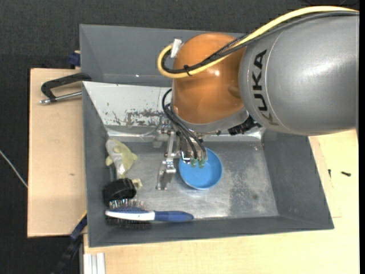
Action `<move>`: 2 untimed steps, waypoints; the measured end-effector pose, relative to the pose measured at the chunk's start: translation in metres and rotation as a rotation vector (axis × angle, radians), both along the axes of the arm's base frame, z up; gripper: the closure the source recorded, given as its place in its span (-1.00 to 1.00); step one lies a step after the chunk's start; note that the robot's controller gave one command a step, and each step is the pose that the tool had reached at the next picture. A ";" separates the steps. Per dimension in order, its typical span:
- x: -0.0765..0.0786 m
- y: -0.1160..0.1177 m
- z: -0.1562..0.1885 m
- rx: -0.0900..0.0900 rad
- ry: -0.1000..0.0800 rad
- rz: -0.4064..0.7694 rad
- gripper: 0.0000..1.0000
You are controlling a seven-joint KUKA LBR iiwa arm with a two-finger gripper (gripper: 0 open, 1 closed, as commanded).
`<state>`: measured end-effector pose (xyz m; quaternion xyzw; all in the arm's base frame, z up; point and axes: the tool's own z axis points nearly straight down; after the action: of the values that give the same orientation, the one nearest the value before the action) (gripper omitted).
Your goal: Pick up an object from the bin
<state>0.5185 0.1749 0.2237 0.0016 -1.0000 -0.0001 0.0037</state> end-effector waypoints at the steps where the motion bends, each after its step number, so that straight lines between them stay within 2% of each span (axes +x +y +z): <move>1: 0.005 -0.116 -0.131 -0.003 0.000 0.113 -1.00; 2: 0.014 -0.118 -0.095 0.001 -0.015 0.324 -1.00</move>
Offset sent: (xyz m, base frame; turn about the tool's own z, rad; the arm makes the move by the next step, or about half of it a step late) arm 0.0061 -0.1118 -0.1272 -0.1188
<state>0.5322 0.0570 0.1292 0.1631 -0.9866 -0.0002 -0.0040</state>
